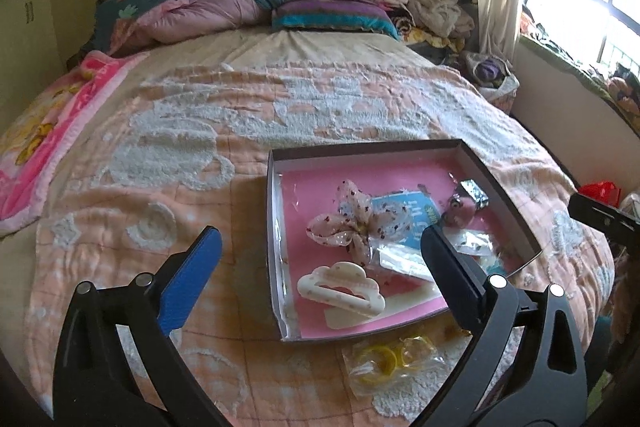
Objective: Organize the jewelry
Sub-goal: 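Withdraw both open tools from the tray toward the clear clip and maroon clip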
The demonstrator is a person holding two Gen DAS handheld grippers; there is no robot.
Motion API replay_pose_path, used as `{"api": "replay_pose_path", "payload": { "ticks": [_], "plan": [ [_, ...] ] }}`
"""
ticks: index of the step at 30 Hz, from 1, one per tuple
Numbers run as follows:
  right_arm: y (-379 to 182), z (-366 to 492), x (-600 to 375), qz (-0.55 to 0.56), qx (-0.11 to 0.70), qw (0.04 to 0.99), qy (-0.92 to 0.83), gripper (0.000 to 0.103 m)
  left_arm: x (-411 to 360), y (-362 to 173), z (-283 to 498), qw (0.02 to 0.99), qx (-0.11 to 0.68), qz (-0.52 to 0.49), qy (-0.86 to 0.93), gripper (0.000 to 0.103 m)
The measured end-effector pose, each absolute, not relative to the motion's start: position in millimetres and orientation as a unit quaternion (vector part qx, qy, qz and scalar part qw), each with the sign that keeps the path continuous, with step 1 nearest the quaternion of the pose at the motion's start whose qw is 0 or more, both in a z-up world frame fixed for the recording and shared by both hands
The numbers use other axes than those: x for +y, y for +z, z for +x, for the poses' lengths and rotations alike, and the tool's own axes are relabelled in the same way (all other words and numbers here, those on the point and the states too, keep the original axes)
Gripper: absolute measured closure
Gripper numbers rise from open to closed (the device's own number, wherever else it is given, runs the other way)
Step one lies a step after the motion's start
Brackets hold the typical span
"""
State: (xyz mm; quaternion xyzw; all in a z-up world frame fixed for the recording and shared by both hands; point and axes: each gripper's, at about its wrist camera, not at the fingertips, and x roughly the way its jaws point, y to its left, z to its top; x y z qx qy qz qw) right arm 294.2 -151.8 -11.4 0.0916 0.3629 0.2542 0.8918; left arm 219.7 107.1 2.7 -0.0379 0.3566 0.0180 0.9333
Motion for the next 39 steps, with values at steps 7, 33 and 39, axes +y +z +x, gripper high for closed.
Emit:
{"api": "replay_pose_path", "payload": {
  "ticks": [7,33,39],
  "plan": [
    [5.2,276.5,-149.2,0.077,0.346,0.896,0.266,0.020,98.3,18.3,201.7,0.941,0.335,-0.040,0.004,0.010],
    [50.6,203.6,-197.6,0.073,0.302,0.910,0.274,0.013,58.7,40.0,131.4,0.951,0.302,-0.062,0.010,0.010],
    [56.2,184.5,-203.6,0.068,0.295,0.911,0.281,0.013,49.1,49.4,113.3,0.953,0.297,-0.052,0.015,0.010]
  ]
}}
